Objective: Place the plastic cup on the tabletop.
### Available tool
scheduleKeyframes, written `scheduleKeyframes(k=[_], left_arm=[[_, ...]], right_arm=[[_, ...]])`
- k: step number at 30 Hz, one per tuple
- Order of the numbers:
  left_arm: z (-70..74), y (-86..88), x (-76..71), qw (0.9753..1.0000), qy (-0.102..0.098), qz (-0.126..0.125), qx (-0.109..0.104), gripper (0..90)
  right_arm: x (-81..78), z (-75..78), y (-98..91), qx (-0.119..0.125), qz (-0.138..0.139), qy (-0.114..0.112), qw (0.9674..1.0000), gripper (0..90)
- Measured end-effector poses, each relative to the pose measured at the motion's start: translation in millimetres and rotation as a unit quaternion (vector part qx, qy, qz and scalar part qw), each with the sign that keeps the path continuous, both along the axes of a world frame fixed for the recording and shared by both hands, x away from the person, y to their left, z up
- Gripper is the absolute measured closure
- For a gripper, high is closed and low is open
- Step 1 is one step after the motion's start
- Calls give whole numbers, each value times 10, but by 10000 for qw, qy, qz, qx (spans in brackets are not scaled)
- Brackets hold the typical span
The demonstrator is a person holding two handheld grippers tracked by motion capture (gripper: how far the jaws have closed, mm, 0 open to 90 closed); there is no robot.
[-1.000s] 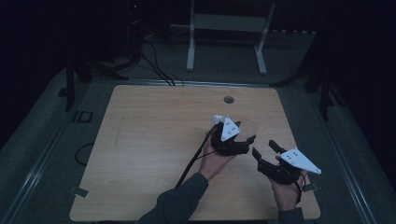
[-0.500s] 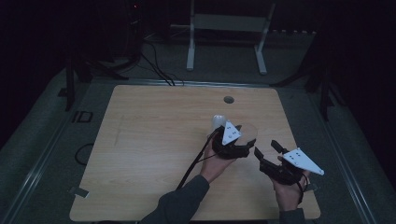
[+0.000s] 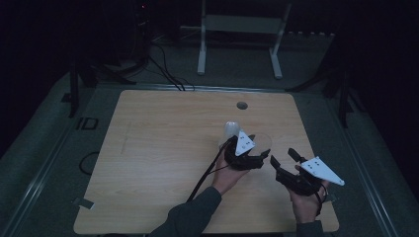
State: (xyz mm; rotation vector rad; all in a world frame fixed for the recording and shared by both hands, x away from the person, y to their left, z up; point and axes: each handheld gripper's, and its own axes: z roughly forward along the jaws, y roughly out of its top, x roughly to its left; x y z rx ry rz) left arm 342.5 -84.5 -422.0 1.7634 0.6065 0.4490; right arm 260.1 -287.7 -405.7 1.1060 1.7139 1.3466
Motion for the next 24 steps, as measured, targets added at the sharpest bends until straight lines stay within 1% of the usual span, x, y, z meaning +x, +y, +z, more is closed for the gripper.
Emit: scheduleKeyframes(k=[8,15,24], left_arm=[[-45,-10,4,10000,-46,-4,55,308],[-102,-44,4,9999,-39,-13,111,307],[-175,-65,-7,9999,-38,-21,96,309]], right_arm=[[-1,-2,-5,-6,-8,-9,10000,302],[-3,-8,-1,-5,-1,-3,10000,302],[-7,-5,-20,13,-33,-13,10000,302]])
